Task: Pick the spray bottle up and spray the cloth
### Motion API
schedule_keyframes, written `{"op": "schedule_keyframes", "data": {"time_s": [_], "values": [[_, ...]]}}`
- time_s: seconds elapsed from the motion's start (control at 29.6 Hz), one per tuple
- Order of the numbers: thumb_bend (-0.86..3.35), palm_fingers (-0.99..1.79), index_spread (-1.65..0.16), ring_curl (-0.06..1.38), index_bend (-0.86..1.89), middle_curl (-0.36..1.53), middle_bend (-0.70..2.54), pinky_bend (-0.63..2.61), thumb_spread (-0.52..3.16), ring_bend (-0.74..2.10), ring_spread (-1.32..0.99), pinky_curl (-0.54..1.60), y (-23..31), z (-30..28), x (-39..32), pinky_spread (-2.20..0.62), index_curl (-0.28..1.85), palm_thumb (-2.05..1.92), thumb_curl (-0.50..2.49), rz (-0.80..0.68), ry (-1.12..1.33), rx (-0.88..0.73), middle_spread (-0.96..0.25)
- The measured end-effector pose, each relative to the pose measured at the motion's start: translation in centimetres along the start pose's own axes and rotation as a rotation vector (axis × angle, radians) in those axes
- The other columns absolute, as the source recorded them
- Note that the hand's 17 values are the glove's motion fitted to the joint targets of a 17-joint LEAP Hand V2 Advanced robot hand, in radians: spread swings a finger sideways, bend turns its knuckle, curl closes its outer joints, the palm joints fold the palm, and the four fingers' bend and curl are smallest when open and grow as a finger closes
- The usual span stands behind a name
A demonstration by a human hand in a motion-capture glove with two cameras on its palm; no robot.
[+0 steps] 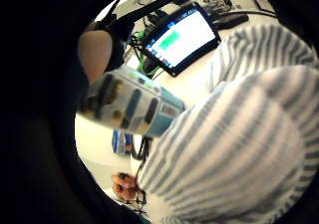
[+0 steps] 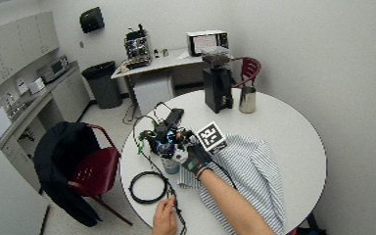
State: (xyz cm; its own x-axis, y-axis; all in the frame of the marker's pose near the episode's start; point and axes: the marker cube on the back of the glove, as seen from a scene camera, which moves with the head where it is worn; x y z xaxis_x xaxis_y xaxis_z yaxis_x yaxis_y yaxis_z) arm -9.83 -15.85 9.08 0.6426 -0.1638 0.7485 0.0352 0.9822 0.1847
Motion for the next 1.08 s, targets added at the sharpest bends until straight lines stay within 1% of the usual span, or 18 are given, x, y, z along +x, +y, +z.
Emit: {"op": "schedule_keyframes", "data": {"time_s": [0.17, 0.27, 0.37, 0.44, 0.61, 0.78, 1.08], "values": [[-0.03, 0.57, -0.34, 0.39, 0.08, 0.43, 0.3, 0.49, 0.94, 0.49, -0.12, 0.4, 3.9, -4.6, -2.0, 0.08, 0.12, 0.87, 0.53, -0.099, 0.111, -0.072, -0.11], [-0.03, 0.59, -0.34, 0.38, 0.11, 0.43, 0.31, 0.48, 0.95, 0.47, -0.11, 0.4, 7.2, -7.3, -2.0, 0.09, 0.13, 0.87, 0.52, -0.142, 0.275, -0.12, -0.1], [-0.03, 0.59, -0.35, 0.37, 0.11, 0.43, 0.31, 0.47, 0.97, 0.45, -0.09, 0.39, 11.3, -10.0, -1.8, 0.1, 0.14, 0.86, 0.51, -0.127, 0.451, -0.16, -0.1], [-0.03, 0.58, -0.35, 0.36, 0.12, 0.43, 0.32, 0.46, 0.98, 0.42, -0.08, 0.39, 14.0, -11.6, -1.8, 0.11, 0.15, 0.84, 0.5, -0.113, 0.527, -0.165, -0.09], [-0.03, 0.6, -0.35, 0.35, 0.13, 0.43, 0.34, 0.43, 1.01, 0.37, -0.06, 0.37, 18.9, -13.7, -1.8, 0.12, 0.17, 0.82, 0.48, 0.0, 0.587, -0.112, -0.08], [-0.03, 0.62, -0.36, 0.35, 0.13, 0.42, 0.33, 0.4, 1.03, 0.36, -0.05, 0.36, 20.8, -15.3, -1.3, 0.14, 0.19, 0.8, 0.46, 0.035, 0.706, -0.088, -0.07], [-0.04, 0.64, -0.36, 0.34, 0.12, 0.41, 0.32, 0.37, 1.05, 0.33, -0.04, 0.35, 21.8, -16.4, -1.2, 0.15, 0.21, 0.76, 0.42, 0.034, 0.77, -0.102, -0.07]]}}
